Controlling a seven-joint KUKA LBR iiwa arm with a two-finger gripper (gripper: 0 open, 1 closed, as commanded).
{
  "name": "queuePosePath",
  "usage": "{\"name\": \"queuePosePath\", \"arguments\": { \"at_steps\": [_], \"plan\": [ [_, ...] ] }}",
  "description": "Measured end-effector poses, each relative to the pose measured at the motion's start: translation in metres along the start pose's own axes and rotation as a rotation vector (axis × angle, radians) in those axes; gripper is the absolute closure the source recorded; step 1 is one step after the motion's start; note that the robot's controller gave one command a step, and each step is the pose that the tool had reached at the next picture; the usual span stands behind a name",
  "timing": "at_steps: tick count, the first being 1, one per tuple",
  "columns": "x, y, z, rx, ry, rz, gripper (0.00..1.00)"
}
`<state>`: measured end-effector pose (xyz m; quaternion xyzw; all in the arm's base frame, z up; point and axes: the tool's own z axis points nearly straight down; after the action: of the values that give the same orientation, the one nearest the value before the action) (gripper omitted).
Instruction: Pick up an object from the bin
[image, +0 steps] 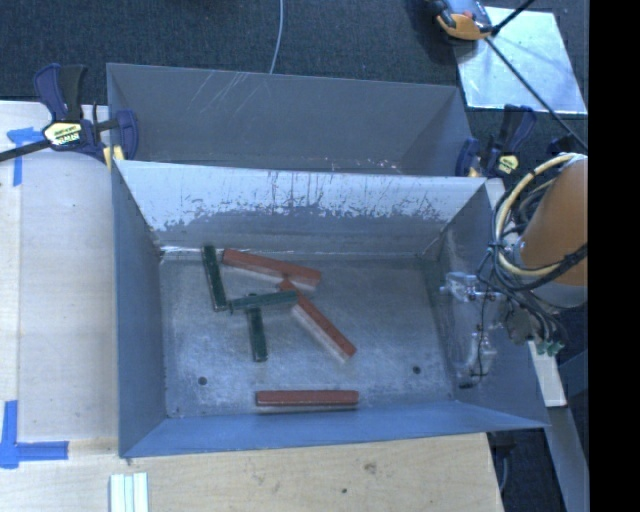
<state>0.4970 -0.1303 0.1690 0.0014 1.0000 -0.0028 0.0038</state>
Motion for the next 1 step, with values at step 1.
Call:
{"name": "queuePosePath", "arguments": {
  "at_steps": [1],
  "plan": [
    [-0.0101, 0.0642, 0.0413, -0.007, 0.004, -0.01, 0.0]
  ]
}}
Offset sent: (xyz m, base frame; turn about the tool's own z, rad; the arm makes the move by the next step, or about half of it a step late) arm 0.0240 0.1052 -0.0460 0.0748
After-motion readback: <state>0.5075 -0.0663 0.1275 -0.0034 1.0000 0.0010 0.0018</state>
